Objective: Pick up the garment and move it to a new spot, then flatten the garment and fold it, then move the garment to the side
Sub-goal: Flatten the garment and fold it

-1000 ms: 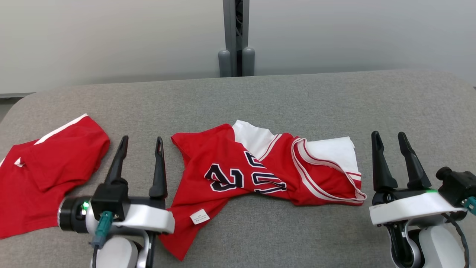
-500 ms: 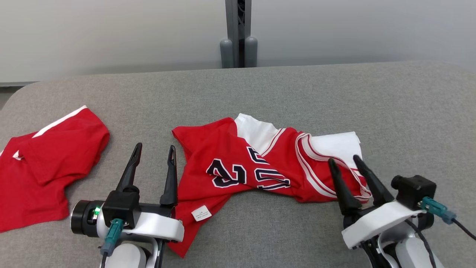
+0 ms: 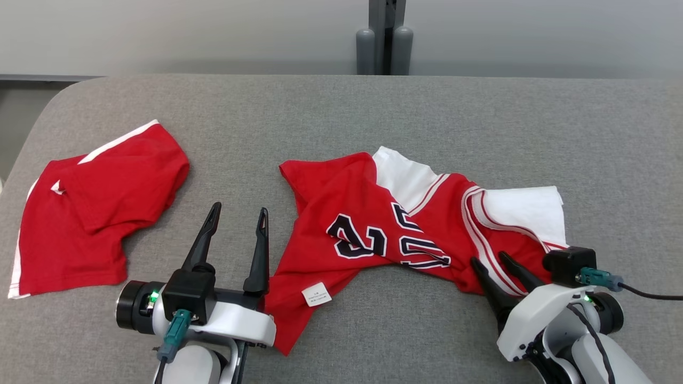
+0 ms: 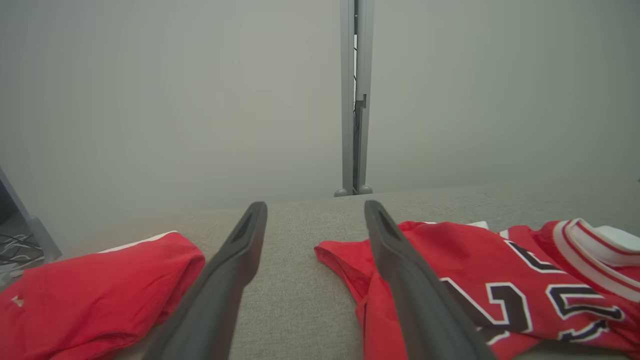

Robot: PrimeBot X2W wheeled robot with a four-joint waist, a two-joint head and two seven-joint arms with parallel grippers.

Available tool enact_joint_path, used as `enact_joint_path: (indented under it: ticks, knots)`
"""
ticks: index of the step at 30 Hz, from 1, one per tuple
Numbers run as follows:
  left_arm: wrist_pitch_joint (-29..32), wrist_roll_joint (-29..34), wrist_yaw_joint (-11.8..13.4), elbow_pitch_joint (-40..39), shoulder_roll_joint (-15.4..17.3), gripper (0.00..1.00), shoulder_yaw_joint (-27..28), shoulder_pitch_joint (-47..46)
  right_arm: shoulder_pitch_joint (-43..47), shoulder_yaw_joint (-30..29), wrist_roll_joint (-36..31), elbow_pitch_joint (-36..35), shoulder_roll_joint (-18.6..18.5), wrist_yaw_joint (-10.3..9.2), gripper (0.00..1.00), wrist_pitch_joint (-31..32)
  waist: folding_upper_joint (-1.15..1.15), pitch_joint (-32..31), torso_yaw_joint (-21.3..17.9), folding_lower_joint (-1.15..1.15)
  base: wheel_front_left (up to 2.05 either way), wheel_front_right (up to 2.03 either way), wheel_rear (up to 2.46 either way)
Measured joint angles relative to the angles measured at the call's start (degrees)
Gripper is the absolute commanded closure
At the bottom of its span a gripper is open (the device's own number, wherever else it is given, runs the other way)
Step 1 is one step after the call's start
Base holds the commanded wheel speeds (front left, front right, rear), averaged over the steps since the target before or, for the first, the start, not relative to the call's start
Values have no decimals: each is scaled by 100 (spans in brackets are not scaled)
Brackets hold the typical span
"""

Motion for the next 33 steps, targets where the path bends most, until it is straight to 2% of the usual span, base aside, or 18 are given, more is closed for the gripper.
enact_joint_path:
  ticks: [1,7,13,19,24,33]
  knots:
    - [0,0,-10,1,-2,0,-5,-13,-36,32,-18,37,-38,0,100,12,0,18,37,0,0,0,0]
    - [-1,-18,-7,5,-12,0,-34,-80,-448,-66,62,-122,-154,0,100,-282,0,108,237,0,0,0,0]
    - [0,-138,36,-11,-15,0,-211,-81,-1214,-112,54,-489,-539,0,100,-252,0,123,407,0,0,0,0]
    - [0,-298,105,-62,-18,0,-538,-171,-2325,-238,-44,-528,-973,0,100,-55,0,174,685,0,0,0,0]
    - [0,-398,198,-105,-16,0,-736,-190,-2983,-235,-179,-40,-1230,0,100,85,0,243,993,0,0,0,0]
    - [0,-531,313,-187,-15,0,-1002,-227,-3514,158,-241,1688,-1480,1,100,93,0,538,1482,0,0,0,0]
